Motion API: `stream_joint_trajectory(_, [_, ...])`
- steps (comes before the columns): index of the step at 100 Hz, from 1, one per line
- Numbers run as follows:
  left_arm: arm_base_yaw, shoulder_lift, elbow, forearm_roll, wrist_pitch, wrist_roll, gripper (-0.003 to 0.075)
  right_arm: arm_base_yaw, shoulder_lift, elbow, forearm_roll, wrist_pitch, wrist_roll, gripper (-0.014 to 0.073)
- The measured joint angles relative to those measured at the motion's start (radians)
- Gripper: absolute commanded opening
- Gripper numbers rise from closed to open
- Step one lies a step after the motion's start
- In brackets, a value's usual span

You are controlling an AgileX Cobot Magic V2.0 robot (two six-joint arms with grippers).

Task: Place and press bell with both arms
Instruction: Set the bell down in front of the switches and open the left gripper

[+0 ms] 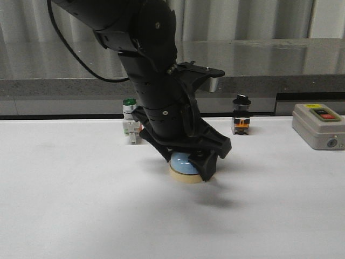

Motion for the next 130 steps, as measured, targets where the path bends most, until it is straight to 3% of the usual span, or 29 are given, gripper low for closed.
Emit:
stream_joint_trajectory(52, [0.000, -0.010, -0.132, -0.002, 0.203, 0.000, 0.0568, 0.000, 0.000, 0.000, 0.000, 0.000, 0.000, -0.0064])
stream_joint_trajectory(87, [0.000, -0.169, -0.133, -0.004, 0.256, 0.000, 0.0567, 0.000, 0.000, 0.000, 0.000, 0.000, 0.002, -0.0064])
stream_joint_trajectory(107, [0.000, -0.289, -0.077, -0.004, 0.256, 0.000, 0.0567, 0.000, 0.000, 0.000, 0.000, 0.000, 0.002, -0.0064])
stream_joint_trajectory(130, [0.021, -0.461, 0.129, -0.004, 0.188, -0.023, 0.0567, 0.000, 0.000, 0.000, 0.000, 0.000, 0.002, -0.0064])
